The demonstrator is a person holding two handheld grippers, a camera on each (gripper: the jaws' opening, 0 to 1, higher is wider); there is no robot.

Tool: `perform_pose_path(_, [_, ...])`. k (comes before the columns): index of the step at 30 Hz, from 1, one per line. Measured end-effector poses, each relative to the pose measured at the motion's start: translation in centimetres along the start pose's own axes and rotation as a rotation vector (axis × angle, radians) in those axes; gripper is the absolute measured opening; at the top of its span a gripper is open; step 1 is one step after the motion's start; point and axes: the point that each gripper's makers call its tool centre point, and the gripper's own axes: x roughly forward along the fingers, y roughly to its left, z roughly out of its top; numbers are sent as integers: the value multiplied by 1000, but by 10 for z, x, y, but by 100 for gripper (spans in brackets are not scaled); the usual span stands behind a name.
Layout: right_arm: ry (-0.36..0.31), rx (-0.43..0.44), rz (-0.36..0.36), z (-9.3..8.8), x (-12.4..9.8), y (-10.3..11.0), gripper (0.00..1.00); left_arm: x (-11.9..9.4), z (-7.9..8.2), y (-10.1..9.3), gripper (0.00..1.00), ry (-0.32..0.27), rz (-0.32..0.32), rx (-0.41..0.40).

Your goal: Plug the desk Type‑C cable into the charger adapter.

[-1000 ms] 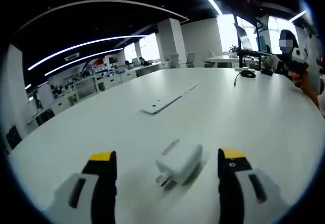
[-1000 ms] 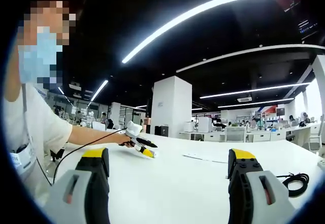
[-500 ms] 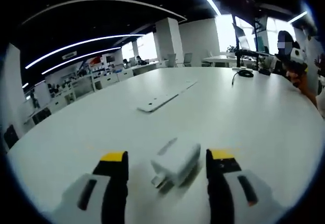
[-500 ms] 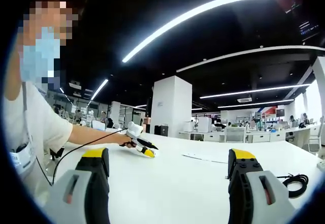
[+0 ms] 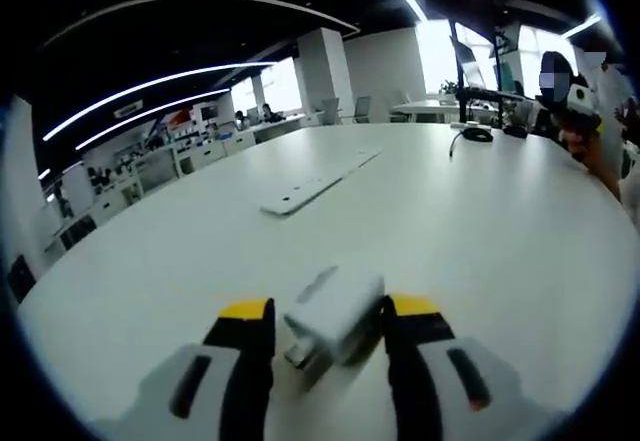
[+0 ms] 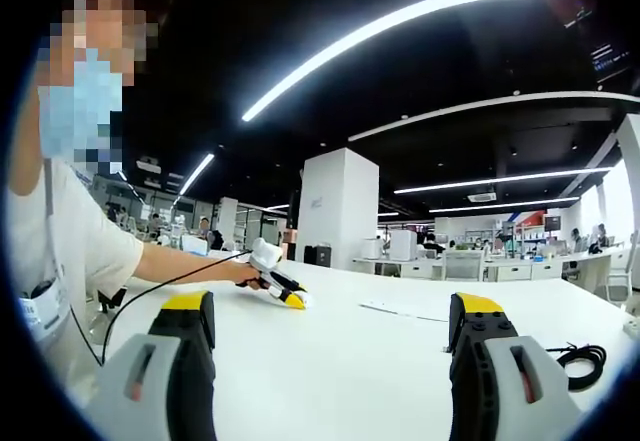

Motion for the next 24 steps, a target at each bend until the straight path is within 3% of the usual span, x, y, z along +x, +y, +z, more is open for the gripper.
perform_pose_path(13, [-1,1,0,1,0,0,100,-4,5,-5,37,-9,-7,16])
perform_pose_path(24, [3,-4,6,0,0,1,100,-13,4,-11,27,-9,-20,9])
